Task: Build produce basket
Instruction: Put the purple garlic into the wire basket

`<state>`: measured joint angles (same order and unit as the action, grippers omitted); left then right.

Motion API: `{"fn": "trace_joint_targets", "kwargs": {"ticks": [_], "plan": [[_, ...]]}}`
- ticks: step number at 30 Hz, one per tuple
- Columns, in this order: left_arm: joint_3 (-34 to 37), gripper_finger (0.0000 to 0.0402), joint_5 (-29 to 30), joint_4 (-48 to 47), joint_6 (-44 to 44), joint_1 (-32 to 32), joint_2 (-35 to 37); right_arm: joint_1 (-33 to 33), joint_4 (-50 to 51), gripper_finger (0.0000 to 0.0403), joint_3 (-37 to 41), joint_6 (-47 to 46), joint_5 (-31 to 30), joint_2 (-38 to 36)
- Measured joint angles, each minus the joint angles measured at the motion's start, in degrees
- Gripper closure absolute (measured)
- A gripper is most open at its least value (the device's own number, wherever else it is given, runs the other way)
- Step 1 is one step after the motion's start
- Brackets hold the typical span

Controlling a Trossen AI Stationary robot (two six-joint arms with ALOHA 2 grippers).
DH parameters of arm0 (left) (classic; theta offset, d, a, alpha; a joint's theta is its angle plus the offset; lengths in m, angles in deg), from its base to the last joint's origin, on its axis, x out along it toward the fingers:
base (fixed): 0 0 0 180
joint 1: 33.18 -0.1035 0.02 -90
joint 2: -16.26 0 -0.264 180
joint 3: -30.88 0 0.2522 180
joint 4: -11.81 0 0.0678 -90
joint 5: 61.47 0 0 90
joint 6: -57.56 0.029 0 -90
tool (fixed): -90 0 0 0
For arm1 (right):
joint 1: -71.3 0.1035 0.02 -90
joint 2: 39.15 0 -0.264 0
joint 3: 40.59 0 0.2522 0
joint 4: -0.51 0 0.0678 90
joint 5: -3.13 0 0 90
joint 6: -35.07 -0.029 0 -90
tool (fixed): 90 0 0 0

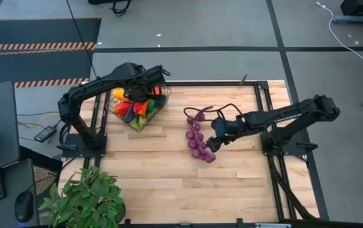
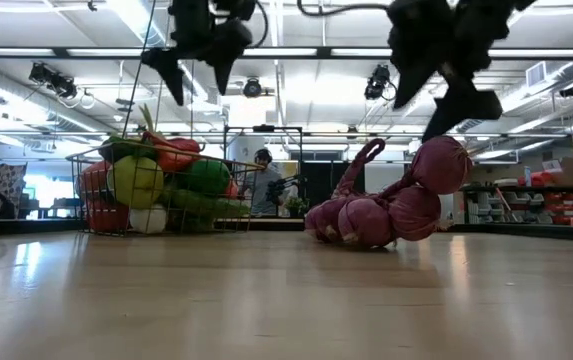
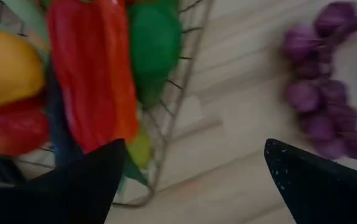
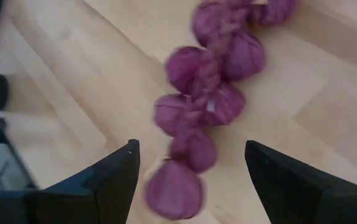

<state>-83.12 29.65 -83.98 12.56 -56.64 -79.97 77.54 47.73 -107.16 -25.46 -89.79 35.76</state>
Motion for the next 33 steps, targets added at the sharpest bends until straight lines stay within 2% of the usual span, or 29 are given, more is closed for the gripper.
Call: {"fn": "trace_joint_targets", "kwargs": {"ticks": [4, 12, 20, 25, 30, 33], "plan": [[-4.38, 0.0014, 2.24, 1.04, -6.20, 3.92, -0.12, -1.91, -5.87, 0.0110, 4.21, 1.09, 0.07, 0.02], [-16.73, 0.0014, 11.14, -1.48, -18.39, 12.21, -0.16, -6.26, -19.28, 0.0110, 9.75, 8.05, 1.67, 0.02], [-18.46, 0.0014, 11.96, -0.32, -26.30, 18.26, -0.15, -8.00, -23.66, 0.0110, 13.56, 9.62, 2.25, 1.47], [-18.41, 0.0014, 11.77, 5.03, -26.25, 21.61, -0.15, -7.37, -28.23, 0.0112, 13.34, 9.16, 2.83, 5.23], [-18.38, 0.0014, 11.72, 16.62, -19.06, 25.30, -0.13, -7.06, -29.11, 0.0112, 11.44, 10.07, 2.54, 9.85], [-18.37, 0.0014, 11.72, 20.88, -17.61, 27.29, -0.13, -6.94, -28.92, 0.0112, 10.41, 8.33, 2.84, 13.37]]}}
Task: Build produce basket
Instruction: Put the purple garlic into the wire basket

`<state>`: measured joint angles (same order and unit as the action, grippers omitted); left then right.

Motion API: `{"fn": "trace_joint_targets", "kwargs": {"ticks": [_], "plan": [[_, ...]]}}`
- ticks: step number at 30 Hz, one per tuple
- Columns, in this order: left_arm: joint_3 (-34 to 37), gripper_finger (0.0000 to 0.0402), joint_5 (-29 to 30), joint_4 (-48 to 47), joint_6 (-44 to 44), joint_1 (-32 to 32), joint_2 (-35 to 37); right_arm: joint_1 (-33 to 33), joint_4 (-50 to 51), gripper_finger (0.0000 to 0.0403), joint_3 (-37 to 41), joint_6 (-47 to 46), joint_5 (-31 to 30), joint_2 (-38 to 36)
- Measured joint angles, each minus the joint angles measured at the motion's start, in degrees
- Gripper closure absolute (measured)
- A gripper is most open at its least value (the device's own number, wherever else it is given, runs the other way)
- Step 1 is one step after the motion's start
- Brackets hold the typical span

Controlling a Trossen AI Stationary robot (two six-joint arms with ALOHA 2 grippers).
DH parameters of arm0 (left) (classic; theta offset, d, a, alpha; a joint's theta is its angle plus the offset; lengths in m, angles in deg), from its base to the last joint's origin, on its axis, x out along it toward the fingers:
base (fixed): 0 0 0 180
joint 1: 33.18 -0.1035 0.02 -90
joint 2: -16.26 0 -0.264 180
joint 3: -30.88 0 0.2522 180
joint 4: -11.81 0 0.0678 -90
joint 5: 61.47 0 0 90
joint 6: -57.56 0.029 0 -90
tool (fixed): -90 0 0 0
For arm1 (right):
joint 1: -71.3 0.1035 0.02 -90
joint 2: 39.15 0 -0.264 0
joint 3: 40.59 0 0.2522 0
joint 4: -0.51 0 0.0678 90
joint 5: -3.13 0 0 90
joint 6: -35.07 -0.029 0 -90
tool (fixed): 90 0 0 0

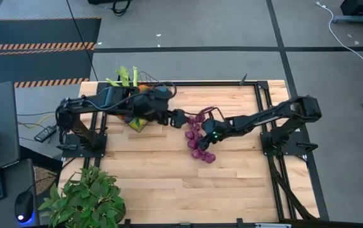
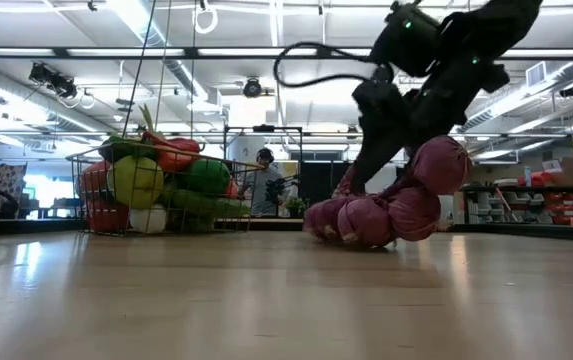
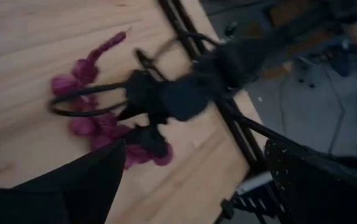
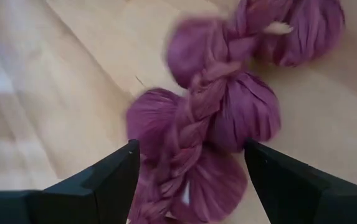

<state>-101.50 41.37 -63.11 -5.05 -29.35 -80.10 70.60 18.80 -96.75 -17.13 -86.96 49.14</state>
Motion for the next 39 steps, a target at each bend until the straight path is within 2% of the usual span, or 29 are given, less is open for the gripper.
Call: {"fn": "trace_joint_targets", "kwargs": {"ticks": [5, 10, 15, 21, 26, 31, 39], "plan": [[0.01, 0.0014, -0.01, 0.86, 0.32, 2.37, 0.00, 0.55, 0.05, 0.0112, -1.88, -2.06, 2.66, 5.57], [0.01, 0.0014, -0.16, 0.91, 1.89, 4.61, 0.00, 0.86, 0.12, 0.0113, -5.05, -1.84, 2.27, 9.23], [0.01, 0.0014, -0.71, 0.14, 2.28, 7.13, 0.04, 0.76, 0.49, 0.0124, -7.92, -1.88, 0.64, 10.14], [-0.62, 0.0014, -0.41, -1.07, 2.45, 7.88, 1.24, 0.57, -0.08, 0.0157, -11.11, 0.02, 0.30, 10.02], [-1.57, 0.0014, 4.40, -1.25, 2.43, 6.66, 5.36, 0.25, -0.61, 0.0176, -14.06, 4.24, 2.88, 9.86], [-1.59, 0.0014, 5.19, 0.47, 3.42, 5.71, 9.73, -0.56, -0.72, 0.0178, -18.56, 4.85, 5.17, 9.86], [-1.59, 0.0014, 10.63, 9.91, 8.94, 5.67, 14.44, -2.30, -5.78, 0.0178, -32.06, 10.16, 6.80, 9.90]]}}
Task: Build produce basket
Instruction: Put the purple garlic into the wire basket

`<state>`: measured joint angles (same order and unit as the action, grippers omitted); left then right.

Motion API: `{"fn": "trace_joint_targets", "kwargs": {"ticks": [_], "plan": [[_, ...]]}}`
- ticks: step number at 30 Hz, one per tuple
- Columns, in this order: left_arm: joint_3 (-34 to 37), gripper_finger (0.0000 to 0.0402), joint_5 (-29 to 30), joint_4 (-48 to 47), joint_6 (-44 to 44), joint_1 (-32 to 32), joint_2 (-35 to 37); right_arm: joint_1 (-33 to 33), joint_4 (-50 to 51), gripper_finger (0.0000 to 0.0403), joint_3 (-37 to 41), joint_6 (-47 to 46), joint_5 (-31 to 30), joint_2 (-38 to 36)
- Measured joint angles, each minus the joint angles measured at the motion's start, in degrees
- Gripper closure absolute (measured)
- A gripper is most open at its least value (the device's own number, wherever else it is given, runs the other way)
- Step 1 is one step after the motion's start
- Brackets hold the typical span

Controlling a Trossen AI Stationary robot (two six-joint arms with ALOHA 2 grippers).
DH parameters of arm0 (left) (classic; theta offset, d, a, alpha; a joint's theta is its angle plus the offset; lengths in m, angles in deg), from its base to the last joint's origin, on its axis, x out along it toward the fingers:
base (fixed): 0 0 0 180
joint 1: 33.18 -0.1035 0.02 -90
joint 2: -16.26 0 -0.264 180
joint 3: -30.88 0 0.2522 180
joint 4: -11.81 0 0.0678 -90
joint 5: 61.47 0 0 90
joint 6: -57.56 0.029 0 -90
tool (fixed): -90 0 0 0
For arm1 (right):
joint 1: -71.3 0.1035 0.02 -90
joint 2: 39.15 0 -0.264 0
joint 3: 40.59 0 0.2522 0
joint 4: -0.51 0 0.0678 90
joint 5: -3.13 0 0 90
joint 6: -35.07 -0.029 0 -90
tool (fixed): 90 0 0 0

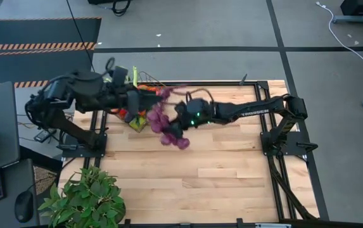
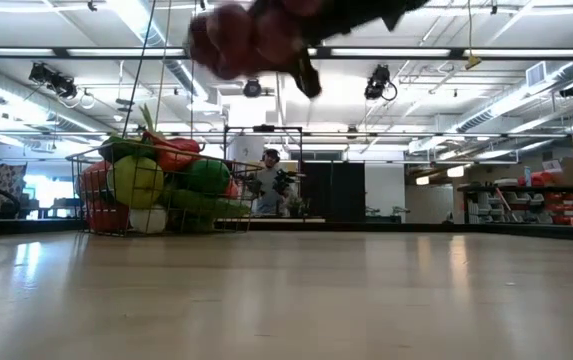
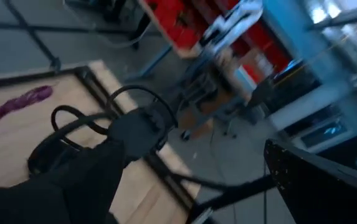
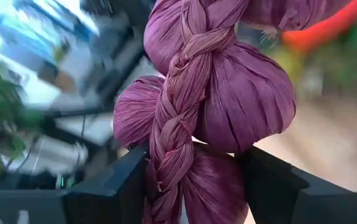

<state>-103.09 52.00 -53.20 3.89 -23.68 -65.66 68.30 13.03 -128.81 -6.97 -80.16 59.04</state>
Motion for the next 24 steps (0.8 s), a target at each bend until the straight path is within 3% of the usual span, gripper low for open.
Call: {"fn": "trace_joint_targets", "kwargs": {"ticks": [5, 13, 24], "plan": [[0.02, 0.0014, 1.55, 2.33, 0.64, -0.72, 0.23, -3.71, -0.22, 0.0178, -7.14, 3.67, -2.31, 1.77], [0.04, 0.0014, 1.50, 9.58, 4.44, -0.70, -0.19, -9.27, 0.85, 0.0178, -17.09, 4.00, 6.53, 11.04], [0.02, 0.0014, 1.56, 11.13, 3.30, -0.69, -0.37, -14.37, 2.05, 0.0178, -34.96, 1.09, 11.51, 25.39]]}}
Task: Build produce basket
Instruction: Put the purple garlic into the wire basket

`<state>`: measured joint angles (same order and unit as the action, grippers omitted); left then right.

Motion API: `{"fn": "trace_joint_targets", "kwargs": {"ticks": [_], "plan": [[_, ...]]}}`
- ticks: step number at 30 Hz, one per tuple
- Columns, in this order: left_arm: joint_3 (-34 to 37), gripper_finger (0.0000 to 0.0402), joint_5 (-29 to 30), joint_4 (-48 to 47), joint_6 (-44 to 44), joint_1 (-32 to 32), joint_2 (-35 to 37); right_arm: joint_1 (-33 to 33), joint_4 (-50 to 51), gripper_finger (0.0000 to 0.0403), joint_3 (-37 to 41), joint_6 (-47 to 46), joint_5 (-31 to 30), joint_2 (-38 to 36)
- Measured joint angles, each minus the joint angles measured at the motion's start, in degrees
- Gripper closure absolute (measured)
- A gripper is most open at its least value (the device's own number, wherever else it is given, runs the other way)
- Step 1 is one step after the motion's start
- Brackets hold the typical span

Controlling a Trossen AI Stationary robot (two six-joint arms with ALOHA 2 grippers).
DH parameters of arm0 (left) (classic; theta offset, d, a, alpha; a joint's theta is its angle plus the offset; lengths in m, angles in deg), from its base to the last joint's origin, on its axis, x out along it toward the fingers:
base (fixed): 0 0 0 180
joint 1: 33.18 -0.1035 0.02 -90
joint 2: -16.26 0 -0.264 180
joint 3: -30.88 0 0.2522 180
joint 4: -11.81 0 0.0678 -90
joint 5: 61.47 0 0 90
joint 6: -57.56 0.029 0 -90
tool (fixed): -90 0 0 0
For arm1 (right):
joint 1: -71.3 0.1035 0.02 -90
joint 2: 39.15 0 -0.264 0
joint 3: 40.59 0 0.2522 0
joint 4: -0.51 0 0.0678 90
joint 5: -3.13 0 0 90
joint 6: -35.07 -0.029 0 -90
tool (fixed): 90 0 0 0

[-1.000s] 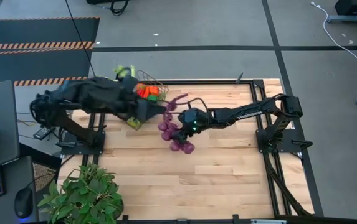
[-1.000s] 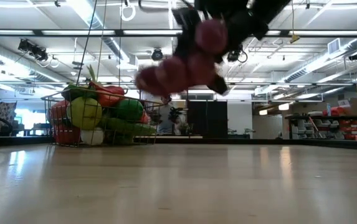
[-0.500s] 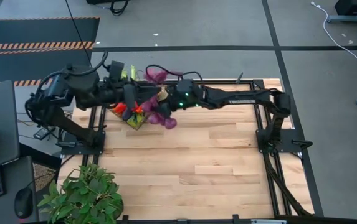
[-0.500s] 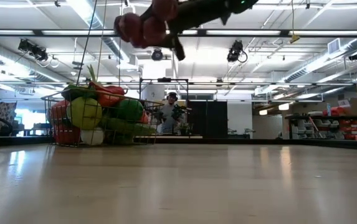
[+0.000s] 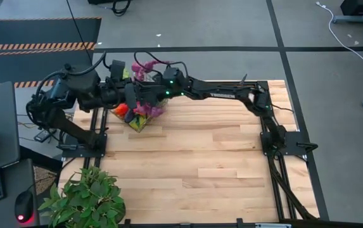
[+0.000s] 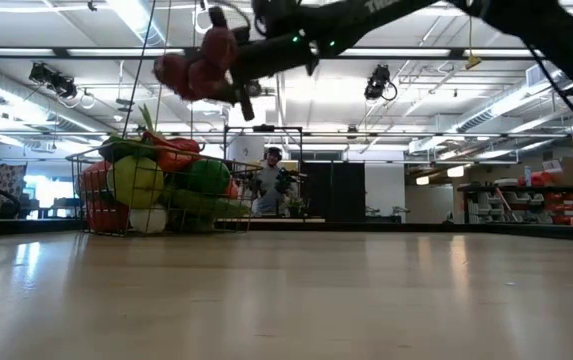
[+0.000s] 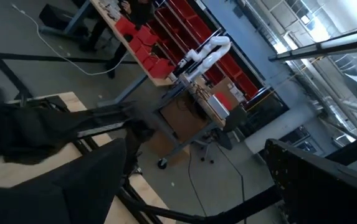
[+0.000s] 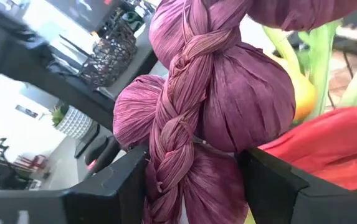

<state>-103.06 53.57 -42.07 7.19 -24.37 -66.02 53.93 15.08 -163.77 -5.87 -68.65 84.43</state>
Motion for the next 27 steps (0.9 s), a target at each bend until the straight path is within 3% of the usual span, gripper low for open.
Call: {"fn": "trace_joint_targets", "kwargs": {"ticks": [8, 13, 21, 27], "plan": [[0.02, 0.0014, -0.04, -0.05, -1.44, 0.05, -0.20, -1.53, -0.28, 0.0173, -8.85, -4.81, 5.49, 8.81], [0.02, 0.0014, -0.04, -0.09, -1.49, 0.03, -0.22, -1.63, -2.26, 0.0159, -10.55, -7.84, 5.99, 11.13], [0.02, 0.0014, -0.02, -0.46, -1.51, 0.04, -0.22, -1.84, -1.52, 0.0082, -10.57, -8.79, 5.01, 11.44], [0.02, 0.0014, -0.04, -0.46, -1.44, 0.03, -0.22, -2.44, -2.07, 0.0032, -10.57, -8.98, 10.58, 11.44]]}}
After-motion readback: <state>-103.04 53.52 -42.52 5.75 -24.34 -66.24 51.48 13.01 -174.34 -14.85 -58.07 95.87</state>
